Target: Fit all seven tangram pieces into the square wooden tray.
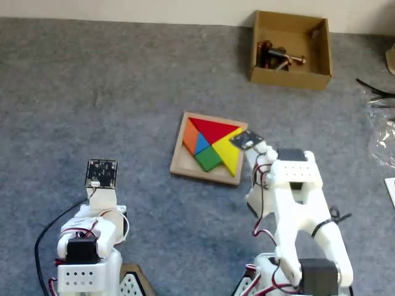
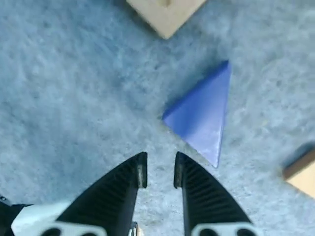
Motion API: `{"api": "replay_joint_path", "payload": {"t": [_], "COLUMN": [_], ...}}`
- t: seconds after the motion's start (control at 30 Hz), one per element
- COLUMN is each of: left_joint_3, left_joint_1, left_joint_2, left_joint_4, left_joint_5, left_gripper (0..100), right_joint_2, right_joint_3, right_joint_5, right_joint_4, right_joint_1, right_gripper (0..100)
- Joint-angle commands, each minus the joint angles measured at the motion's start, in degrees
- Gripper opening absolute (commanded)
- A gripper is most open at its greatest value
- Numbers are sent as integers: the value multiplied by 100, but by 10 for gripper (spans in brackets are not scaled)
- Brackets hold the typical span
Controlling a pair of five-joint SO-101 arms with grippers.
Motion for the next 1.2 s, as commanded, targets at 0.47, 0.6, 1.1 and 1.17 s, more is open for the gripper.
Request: {"api": "replay_joint_path", "payload": {"t": [0.47,0.6,1.1,1.17], "left_joint_3": [127,127,127,127], "left_joint_1": [-75,-75,-75,-75], "left_joint_2": [-31,-31,-31,-31], "left_joint_4": [44,44,44,44], "left_joint_5": [-35,-35,-35,-35], "left_gripper": [7,7,7,7], "right_joint_2": [-3477,-3477,-3468,-3468], "right_joint_3": [1675,1684,2105,2088], "right_joint_5": [62,53,18,-35], "right_joint_4": [-198,-321,-1130,-1235], "right_joint_1": [-145,-453,-541,-514], "right_gripper": [168,208,231,231]}}
